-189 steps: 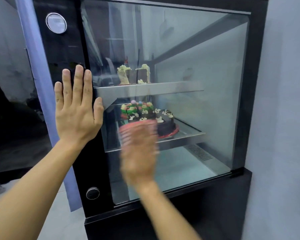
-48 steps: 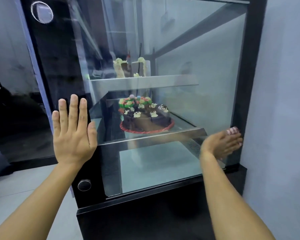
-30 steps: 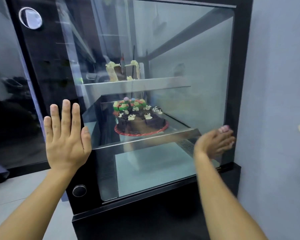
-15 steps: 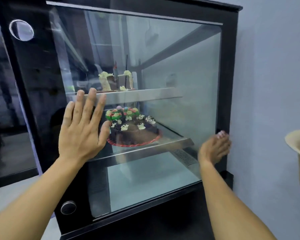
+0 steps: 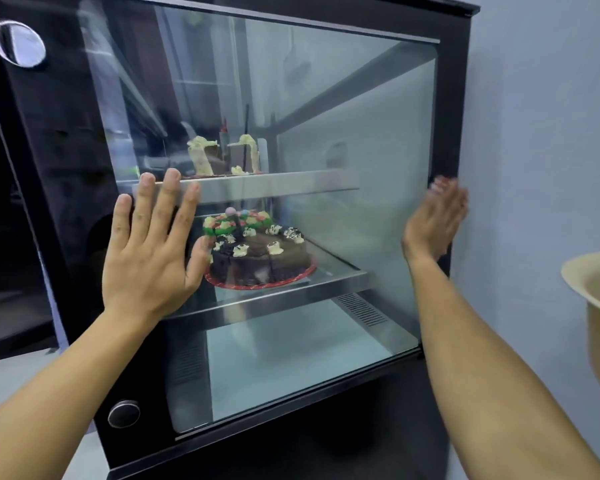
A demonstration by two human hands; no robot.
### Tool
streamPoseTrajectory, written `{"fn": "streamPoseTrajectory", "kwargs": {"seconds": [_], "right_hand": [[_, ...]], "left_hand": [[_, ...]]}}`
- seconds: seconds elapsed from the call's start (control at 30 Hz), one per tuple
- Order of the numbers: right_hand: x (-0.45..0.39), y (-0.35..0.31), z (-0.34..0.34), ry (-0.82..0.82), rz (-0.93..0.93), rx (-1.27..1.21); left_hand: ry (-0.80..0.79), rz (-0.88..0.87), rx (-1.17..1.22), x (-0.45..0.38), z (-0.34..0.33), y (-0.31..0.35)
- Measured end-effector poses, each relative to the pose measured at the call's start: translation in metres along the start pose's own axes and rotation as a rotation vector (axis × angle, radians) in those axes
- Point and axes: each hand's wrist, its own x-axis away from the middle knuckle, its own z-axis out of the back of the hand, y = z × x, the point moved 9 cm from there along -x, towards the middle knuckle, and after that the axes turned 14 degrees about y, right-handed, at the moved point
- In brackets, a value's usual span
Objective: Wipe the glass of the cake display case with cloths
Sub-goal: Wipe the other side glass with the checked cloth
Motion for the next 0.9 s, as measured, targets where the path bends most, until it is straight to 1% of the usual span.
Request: {"fn": "streamPoseTrajectory", "kwargs": {"seconds": [0.1, 0.17, 0.23, 0.27, 0.3, 0.33, 0.37, 0.43, 0.47, 0.5, 0.53, 0.57, 0.63, 0.67, 0.7, 0.73, 0.77, 0.8, 0.83, 0.87, 0.9], "right_hand": [[0.052, 0.091, 0.018, 0.021, -0.320, 0.041], [0.092, 0.133, 0.027, 0.036, -0.534, 0.078], [0.110, 0.142, 0.030, 0.076, -0.721, 0.074], [0.107, 0.131, 0.028, 0.103, -0.779, 0.071], [0.097, 0.110, 0.025, 0.114, -0.759, 0.064], [0.084, 0.080, 0.020, 0.110, -0.658, 0.047], [0.071, 0.044, 0.015, 0.098, -0.499, 0.023], [0.059, -0.023, 0.002, 0.062, -0.082, -0.011], [0.060, -0.037, -0.003, 0.045, 0.069, -0.021], [0.065, -0.033, -0.006, 0.026, 0.146, -0.017], [0.071, -0.013, -0.004, 0.020, 0.140, 0.001], [0.079, 0.020, 0.001, 0.033, 0.068, 0.028], [0.098, 0.100, 0.020, 0.046, -0.196, 0.107], [0.111, 0.130, 0.027, 0.022, -0.323, 0.139], [0.126, 0.143, 0.030, 0.006, -0.417, 0.140], [0.143, 0.140, 0.030, 0.011, -0.466, 0.122], [0.162, 0.120, 0.027, 0.027, -0.466, 0.095], [0.185, 0.089, 0.022, 0.040, -0.404, 0.054], [0.213, 0.044, 0.012, -0.004, -0.220, 0.012], [0.254, -0.010, 0.003, -0.083, 0.068, -0.028], [0.308, -0.058, -0.009, -0.200, 0.406, -0.045]], "left_hand": [[0.005, 0.000, 0.002, 0.001, 0.001, 0.000], [0.006, -0.002, 0.002, 0.000, 0.000, 0.000], [0.008, 0.000, 0.005, 0.001, 0.001, 0.000], [0.012, -0.002, 0.009, 0.001, 0.001, 0.000], [0.016, -0.002, 0.007, 0.000, 0.001, 0.000], [0.012, 0.003, 0.005, 0.001, 0.000, -0.001], [0.009, 0.001, 0.012, 0.001, 0.000, -0.001], [0.011, 0.004, 0.012, 0.002, 0.000, -0.001], [0.011, 0.004, 0.012, 0.002, 0.000, -0.001], [0.014, 0.002, 0.021, 0.002, 0.000, -0.001], [0.018, -0.001, 0.027, 0.002, 0.000, 0.000], [0.019, 0.000, 0.021, 0.002, 0.000, 0.000], [0.012, 0.001, 0.011, 0.002, 0.000, -0.001], [0.013, 0.000, 0.013, 0.002, 0.001, 0.000], [0.013, -0.003, 0.016, 0.001, 0.001, 0.000], [0.008, -0.005, 0.014, 0.001, 0.001, 0.000], [0.002, -0.003, 0.012, 0.001, 0.000, 0.000], [-0.002, -0.005, 0.012, 0.002, -0.001, 0.000], [-0.001, -0.006, 0.012, 0.002, 0.000, 0.000], [0.006, -0.008, 0.012, 0.003, 0.001, 0.001], [0.013, -0.011, 0.010, 0.002, 0.001, 0.001]]}}
